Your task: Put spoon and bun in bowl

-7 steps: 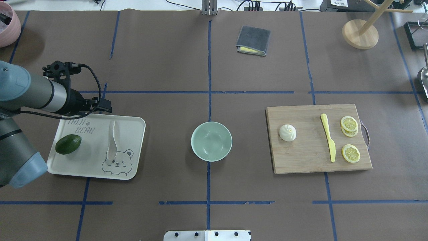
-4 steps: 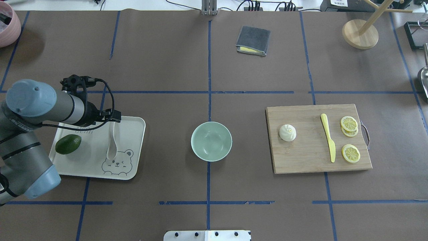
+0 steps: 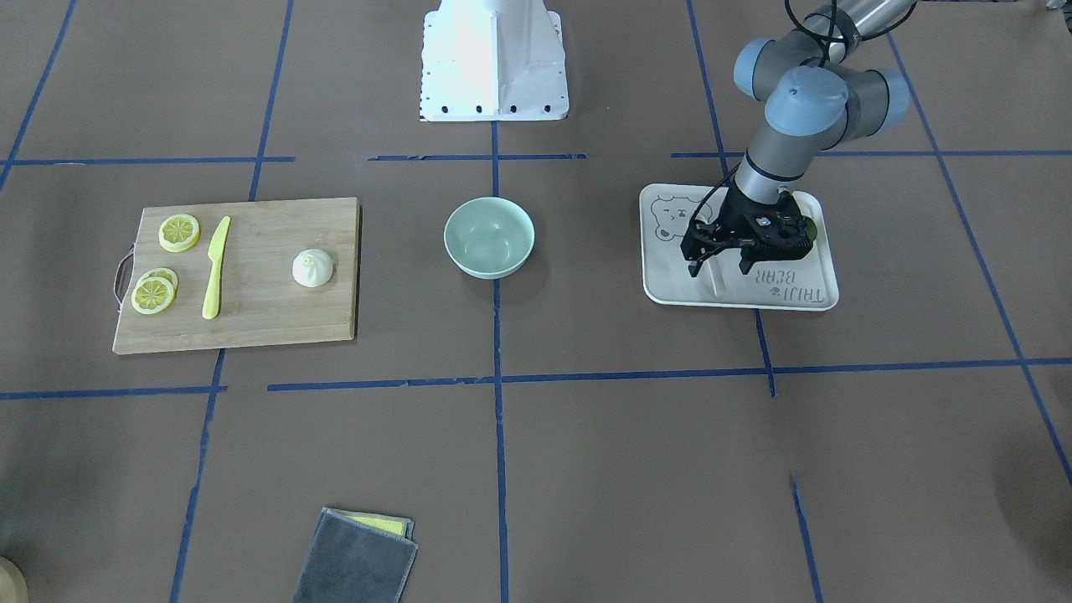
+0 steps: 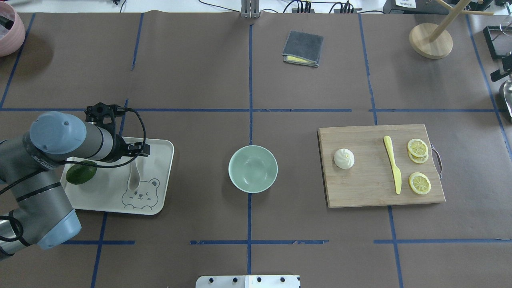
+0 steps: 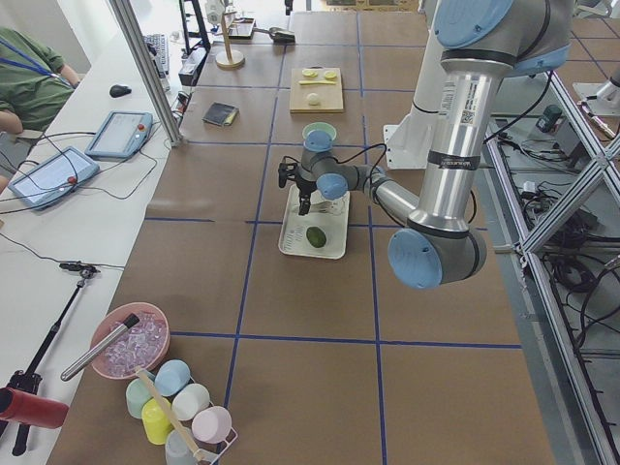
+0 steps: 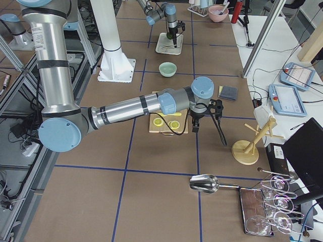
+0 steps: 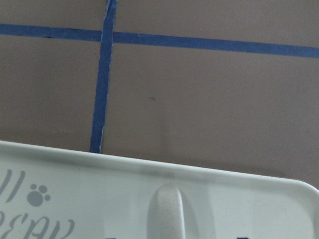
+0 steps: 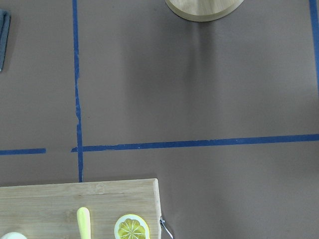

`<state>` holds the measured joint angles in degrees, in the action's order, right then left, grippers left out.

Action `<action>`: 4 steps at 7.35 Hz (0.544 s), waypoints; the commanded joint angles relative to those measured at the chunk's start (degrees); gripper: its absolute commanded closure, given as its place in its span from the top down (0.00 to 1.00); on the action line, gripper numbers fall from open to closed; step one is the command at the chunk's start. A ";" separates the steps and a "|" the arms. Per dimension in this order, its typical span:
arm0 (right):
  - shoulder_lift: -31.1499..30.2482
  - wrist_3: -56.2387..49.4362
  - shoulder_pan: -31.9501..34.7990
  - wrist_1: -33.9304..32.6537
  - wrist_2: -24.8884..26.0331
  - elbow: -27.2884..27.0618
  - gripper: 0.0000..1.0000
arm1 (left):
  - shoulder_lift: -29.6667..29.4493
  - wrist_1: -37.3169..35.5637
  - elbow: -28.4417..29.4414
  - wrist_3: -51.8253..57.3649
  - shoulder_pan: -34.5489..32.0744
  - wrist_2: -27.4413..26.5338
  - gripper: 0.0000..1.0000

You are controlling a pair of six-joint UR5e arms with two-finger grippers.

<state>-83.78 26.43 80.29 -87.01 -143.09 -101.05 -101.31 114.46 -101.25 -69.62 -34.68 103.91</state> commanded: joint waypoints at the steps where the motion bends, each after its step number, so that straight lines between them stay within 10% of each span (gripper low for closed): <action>1: 0.28 1.61 -1.62 0.00 0.35 -0.90 1.00 | -0.03 -1.52 -0.52 -0.07 1.19 -0.47 0.73; 4: 0.64 9.30 -6.52 0.00 3.59 -5.01 1.00 | -0.03 -1.61 -0.52 -0.07 1.37 -0.47 0.64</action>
<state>-83.29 31.66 76.31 -87.01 -141.38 -103.85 -101.34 112.91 -101.74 -69.69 -33.37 103.45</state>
